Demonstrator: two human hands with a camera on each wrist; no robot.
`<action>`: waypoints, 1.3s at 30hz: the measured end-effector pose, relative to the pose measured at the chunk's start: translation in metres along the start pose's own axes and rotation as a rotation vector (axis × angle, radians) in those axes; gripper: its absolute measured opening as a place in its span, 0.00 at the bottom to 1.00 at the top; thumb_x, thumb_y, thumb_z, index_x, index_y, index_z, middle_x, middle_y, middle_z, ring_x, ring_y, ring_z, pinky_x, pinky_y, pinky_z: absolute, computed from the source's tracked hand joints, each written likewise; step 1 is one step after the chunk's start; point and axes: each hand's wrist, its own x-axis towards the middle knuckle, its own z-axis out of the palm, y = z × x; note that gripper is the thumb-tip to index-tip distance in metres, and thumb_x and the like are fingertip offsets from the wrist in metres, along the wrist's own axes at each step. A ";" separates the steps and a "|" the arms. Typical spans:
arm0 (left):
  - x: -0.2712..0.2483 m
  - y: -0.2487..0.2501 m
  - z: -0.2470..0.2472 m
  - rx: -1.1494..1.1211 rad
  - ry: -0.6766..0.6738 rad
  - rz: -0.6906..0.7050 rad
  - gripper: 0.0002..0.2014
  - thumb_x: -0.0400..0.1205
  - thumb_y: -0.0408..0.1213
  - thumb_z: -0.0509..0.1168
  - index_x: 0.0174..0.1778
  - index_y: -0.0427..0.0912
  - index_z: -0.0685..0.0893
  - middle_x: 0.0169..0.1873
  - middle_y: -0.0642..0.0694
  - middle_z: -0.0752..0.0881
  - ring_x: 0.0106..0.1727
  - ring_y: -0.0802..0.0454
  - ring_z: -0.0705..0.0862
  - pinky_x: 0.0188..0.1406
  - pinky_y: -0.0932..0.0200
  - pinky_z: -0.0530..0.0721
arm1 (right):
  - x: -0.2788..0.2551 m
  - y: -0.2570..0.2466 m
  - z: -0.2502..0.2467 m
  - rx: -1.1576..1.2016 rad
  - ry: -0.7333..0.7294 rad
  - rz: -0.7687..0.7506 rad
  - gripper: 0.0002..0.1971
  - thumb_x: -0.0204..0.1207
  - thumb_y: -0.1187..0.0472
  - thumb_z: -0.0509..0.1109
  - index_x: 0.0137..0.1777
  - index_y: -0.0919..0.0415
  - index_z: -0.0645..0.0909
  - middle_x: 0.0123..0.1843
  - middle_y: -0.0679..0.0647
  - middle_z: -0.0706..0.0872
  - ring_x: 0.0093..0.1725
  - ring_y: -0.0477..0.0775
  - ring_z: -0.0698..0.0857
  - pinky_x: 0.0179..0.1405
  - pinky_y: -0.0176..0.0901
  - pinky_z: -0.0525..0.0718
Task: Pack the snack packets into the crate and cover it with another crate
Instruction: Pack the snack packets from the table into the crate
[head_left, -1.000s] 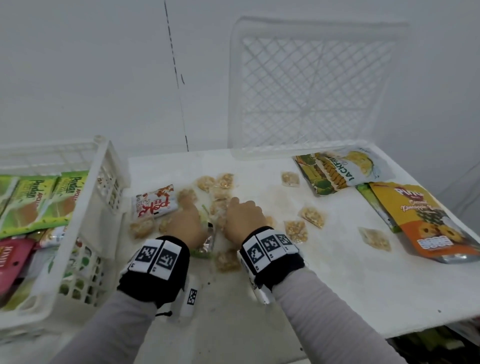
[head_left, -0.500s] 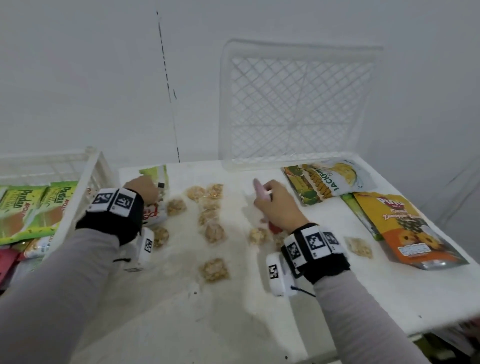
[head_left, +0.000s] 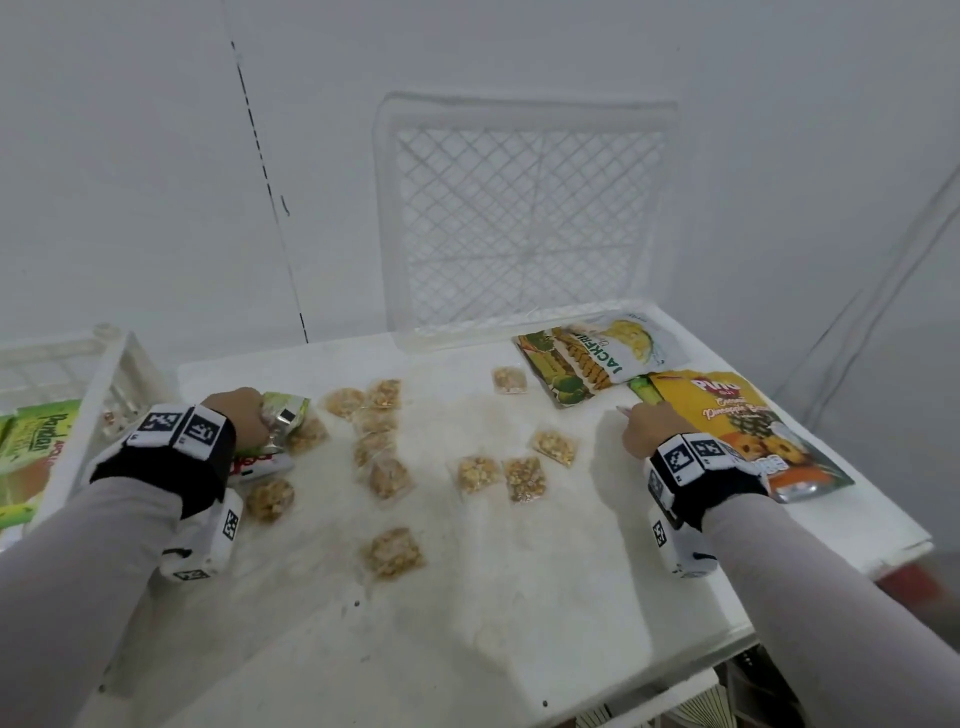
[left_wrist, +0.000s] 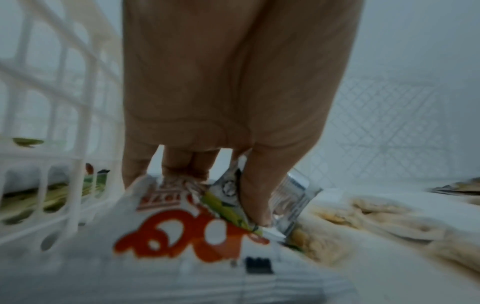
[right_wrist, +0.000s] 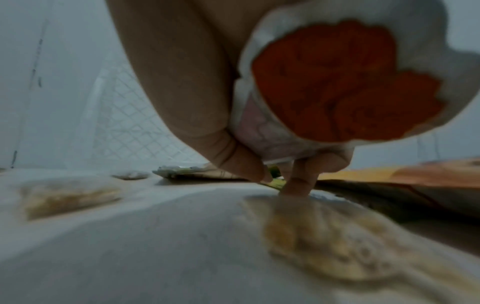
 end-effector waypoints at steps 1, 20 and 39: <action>0.001 0.000 -0.001 0.005 0.021 0.001 0.09 0.82 0.36 0.61 0.51 0.34 0.80 0.52 0.38 0.85 0.54 0.42 0.83 0.50 0.58 0.79 | 0.000 0.001 0.000 0.001 -0.004 -0.008 0.26 0.82 0.65 0.51 0.81 0.57 0.61 0.78 0.64 0.67 0.75 0.62 0.70 0.69 0.50 0.72; -0.050 0.067 -0.062 0.155 0.307 -0.049 0.07 0.73 0.40 0.67 0.41 0.42 0.77 0.35 0.45 0.80 0.38 0.45 0.81 0.39 0.57 0.74 | 0.007 -0.002 0.006 -0.085 0.143 -0.110 0.30 0.80 0.57 0.65 0.80 0.60 0.60 0.78 0.58 0.68 0.75 0.60 0.71 0.70 0.54 0.75; -0.065 0.101 -0.077 -0.380 0.449 0.290 0.03 0.73 0.33 0.71 0.35 0.38 0.84 0.24 0.48 0.77 0.31 0.47 0.79 0.25 0.60 0.68 | 0.012 -0.025 0.010 0.116 0.125 0.057 0.20 0.81 0.63 0.58 0.72 0.66 0.66 0.70 0.64 0.70 0.69 0.65 0.73 0.66 0.55 0.76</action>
